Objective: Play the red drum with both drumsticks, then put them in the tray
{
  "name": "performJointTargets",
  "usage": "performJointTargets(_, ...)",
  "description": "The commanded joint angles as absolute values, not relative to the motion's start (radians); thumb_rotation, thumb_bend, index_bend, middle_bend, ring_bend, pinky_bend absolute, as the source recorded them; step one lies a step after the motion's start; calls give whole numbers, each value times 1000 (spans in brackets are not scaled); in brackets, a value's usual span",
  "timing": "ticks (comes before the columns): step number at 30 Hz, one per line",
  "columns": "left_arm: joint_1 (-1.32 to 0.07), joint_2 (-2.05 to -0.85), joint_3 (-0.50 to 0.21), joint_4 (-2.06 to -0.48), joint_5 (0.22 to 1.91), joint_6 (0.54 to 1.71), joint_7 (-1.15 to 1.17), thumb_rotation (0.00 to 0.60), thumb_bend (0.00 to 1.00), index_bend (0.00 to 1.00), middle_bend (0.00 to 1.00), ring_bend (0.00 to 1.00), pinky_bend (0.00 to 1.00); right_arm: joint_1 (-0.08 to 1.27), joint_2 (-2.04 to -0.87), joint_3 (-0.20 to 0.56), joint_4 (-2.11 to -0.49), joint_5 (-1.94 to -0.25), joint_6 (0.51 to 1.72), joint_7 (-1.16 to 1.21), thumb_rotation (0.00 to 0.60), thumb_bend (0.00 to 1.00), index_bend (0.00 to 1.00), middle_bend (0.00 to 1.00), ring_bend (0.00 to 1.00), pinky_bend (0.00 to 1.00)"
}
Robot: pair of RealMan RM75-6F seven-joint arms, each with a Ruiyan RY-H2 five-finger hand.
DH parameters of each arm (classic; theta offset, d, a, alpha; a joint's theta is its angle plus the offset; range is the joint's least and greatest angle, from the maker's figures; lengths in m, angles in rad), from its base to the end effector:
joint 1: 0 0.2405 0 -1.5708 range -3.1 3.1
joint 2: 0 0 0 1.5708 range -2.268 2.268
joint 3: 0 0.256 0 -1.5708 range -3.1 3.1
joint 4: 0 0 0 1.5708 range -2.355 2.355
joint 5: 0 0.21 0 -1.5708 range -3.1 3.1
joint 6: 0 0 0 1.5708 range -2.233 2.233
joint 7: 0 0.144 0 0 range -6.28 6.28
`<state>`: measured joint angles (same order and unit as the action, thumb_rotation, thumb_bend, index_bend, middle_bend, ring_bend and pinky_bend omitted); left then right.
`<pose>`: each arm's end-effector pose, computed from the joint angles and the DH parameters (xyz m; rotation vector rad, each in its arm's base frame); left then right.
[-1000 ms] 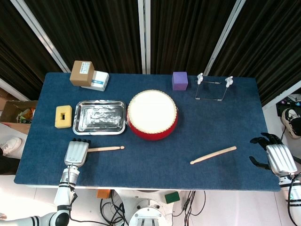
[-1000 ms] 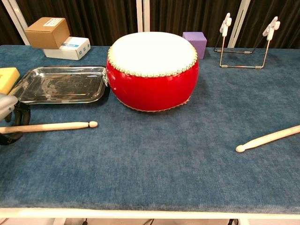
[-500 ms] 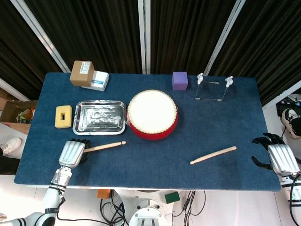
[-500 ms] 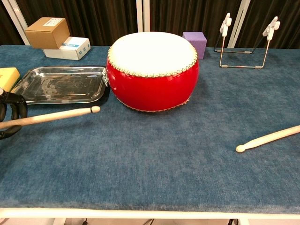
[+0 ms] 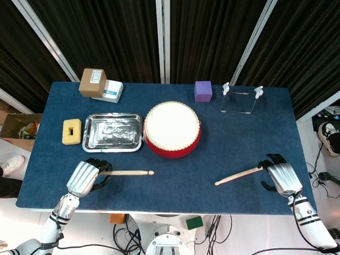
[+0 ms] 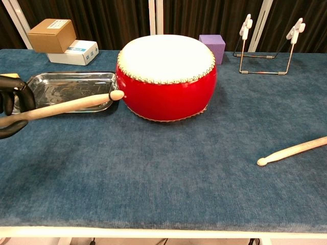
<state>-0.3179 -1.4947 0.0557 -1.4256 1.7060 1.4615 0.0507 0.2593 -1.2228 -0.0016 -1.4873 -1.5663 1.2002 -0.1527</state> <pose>-0.2319 0.2121 0.0280 -1.7540 -0.8280 -1.2162 -0.3049 -0.2193 0.0897 1.7886 -0.8265 0.7038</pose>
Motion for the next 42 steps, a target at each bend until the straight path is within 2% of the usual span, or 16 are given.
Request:
performJointTargets(1, -329, -1493, 51, -1444, 1712, 1448, 62, 600, 655, 687, 658, 572, 553, 282, -1301, -2, -1408, -1588, 1195, -231, 600, 203, 461, 470, 168, 235)
performJointTargets(10, -332, -1496, 37, -1456, 1693, 1428, 63, 600, 656, 684, 655, 572, 552, 307, -1417, -8, -1239, -1601, 1188, -257, 600, 201, 487, 487, 181, 238)
performJointTargets(22, -326, -1494, 34, -1451, 1679, 1418, 54, 600, 656, 684, 654, 572, 547, 332, -1480, -16, -1101, -1605, 1179, -201, 600, 243, 527, 518, 210, 243)
performJointTargets(38, -323, -1484, 31, -1465, 1669, 1400, 68, 600, 656, 684, 652, 572, 542, 344, -1505, -28, -1048, -1597, 1172, -150, 600, 331, 564, 545, 240, 248)
performJointTargets(42, -323, -1484, 30, -1465, 1668, 1398, 73, 600, 656, 683, 653, 571, 542, 348, -1509, -32, -1042, -1599, 1169, -144, 600, 379, 581, 562, 250, 256)
